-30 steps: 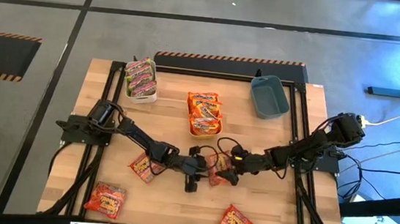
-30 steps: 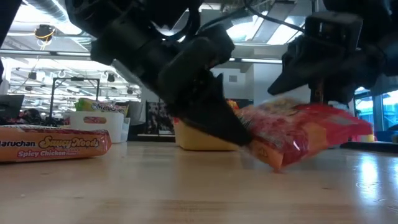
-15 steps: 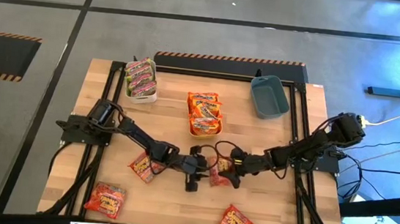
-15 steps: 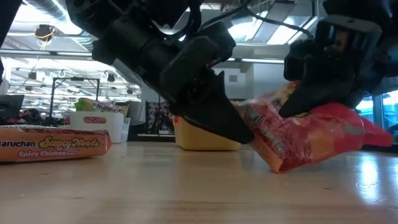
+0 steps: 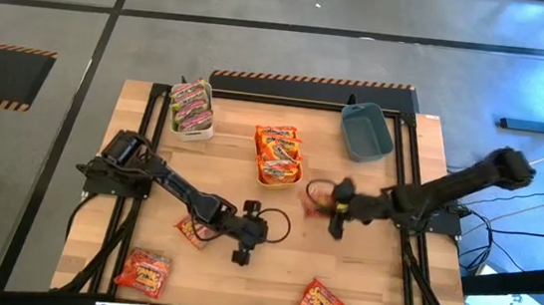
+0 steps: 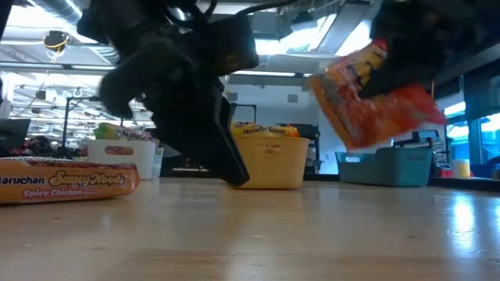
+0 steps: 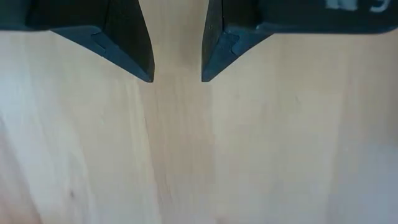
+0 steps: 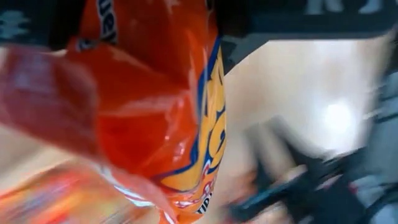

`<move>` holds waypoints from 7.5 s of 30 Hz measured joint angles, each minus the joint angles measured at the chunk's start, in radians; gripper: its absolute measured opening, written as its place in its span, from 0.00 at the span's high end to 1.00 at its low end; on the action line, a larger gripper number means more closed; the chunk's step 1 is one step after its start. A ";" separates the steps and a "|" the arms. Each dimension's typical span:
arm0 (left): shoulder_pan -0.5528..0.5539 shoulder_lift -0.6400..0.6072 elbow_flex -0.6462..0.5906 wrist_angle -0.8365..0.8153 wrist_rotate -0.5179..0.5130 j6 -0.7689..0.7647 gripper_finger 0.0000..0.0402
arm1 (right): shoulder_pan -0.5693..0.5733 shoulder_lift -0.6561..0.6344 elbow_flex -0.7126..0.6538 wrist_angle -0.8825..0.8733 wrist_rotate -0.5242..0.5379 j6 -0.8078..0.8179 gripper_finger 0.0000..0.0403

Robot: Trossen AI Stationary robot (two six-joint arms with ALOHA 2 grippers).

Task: Sort Maruchan noodles
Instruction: Put the top right red noodle pack into the green bin, then put the top red noodle pack into the green bin

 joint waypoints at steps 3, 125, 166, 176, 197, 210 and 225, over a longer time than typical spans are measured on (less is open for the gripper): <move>-0.010 0.001 0.000 -0.003 0.011 0.018 0.68 | -0.052 -0.108 0.110 -0.313 0.153 -0.083 0.71; 0.155 0.003 -0.015 0.096 0.123 0.052 0.68 | -1.025 0.280 0.633 -0.964 0.291 -0.915 0.28; -0.226 -0.272 0.048 -1.087 0.034 -1.146 0.68 | 0.097 0.072 0.133 -0.200 0.010 -0.349 0.28; -0.376 -0.253 -0.112 -0.977 0.236 -1.283 0.68 | 0.096 0.072 0.132 -0.189 0.012 -0.307 0.28; -0.187 -0.253 -0.225 -0.503 -0.409 -0.495 0.68 | 0.094 0.072 0.133 -0.070 0.020 -0.412 0.28; -0.107 -0.213 -0.224 0.031 -0.147 -0.267 0.68 | 0.094 0.088 0.134 0.011 0.063 -0.420 0.28; -0.419 -0.345 -0.018 -0.725 -0.102 -1.055 0.68 | 0.094 0.290 0.133 0.262 -0.006 -0.420 0.28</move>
